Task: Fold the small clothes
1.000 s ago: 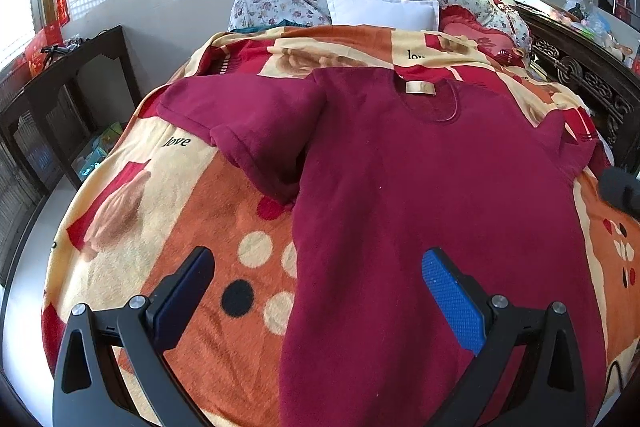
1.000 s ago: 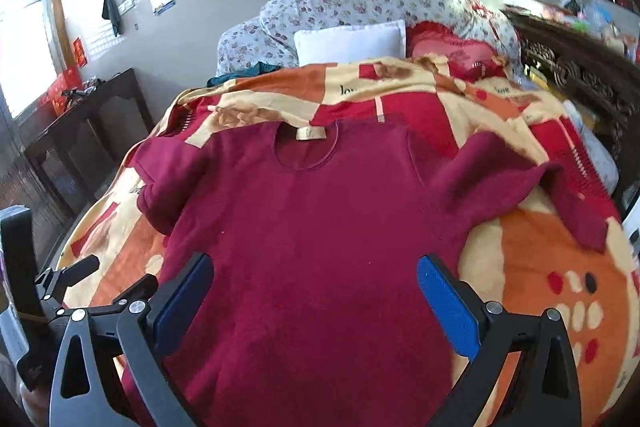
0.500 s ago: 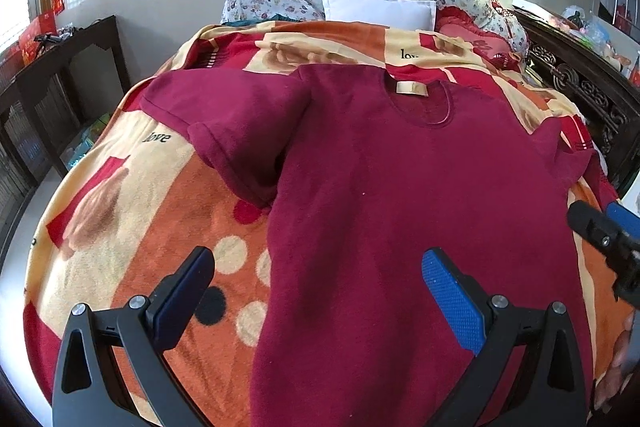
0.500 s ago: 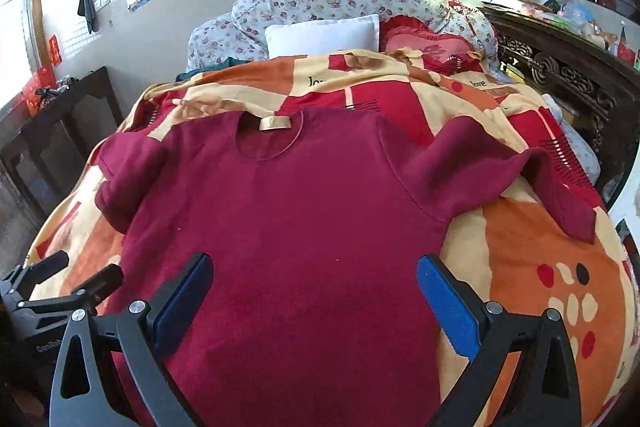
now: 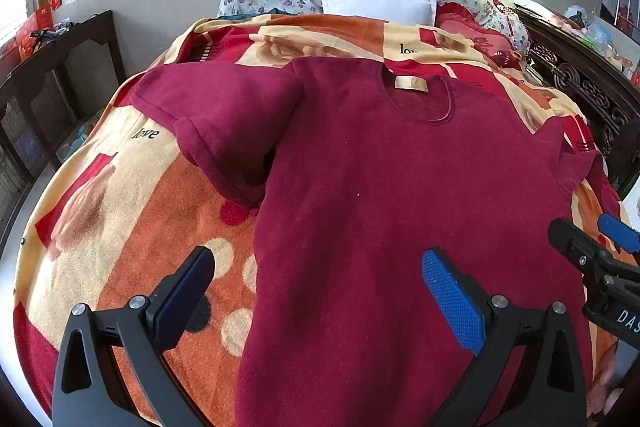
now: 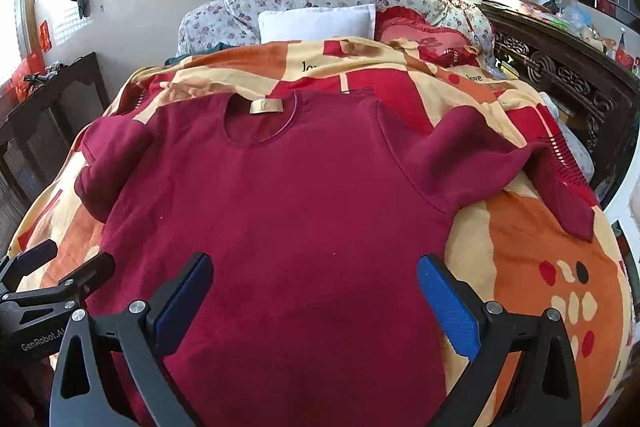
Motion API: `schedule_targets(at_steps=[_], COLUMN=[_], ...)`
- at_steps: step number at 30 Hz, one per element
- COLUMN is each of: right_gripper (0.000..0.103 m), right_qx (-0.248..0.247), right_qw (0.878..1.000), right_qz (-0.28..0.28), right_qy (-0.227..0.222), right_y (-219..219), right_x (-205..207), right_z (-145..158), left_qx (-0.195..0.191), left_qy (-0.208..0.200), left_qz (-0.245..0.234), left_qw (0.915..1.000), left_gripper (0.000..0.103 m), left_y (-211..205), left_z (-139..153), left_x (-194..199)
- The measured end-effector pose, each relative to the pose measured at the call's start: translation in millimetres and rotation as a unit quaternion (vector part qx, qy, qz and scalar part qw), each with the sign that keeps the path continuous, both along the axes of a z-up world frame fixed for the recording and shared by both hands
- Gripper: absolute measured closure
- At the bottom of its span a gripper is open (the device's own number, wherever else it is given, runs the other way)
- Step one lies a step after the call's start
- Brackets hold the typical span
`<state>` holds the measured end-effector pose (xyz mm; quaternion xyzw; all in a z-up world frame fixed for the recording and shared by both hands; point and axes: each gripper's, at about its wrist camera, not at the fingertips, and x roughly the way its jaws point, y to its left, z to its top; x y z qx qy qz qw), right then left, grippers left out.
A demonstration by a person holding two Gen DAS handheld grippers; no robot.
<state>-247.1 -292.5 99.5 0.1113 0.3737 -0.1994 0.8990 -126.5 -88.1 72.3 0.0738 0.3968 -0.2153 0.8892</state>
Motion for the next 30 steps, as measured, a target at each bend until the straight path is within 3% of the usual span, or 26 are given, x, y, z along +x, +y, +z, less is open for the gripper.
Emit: schedule_targets(at_steps=[30], right_gripper=[0.0], right_qx=[-0.001], right_qw=[1.0], right_qz=[0.015], right_qy=[0.015], right_y=[6], right_x=[16], right_z=[-15], left_qx=[0.003], left_qy=[0.011], left_qz=[0.011], left_qw=[0.9999], left_gripper=[0.0], left_y=[-2], left_z=[-13], left_x=[17])
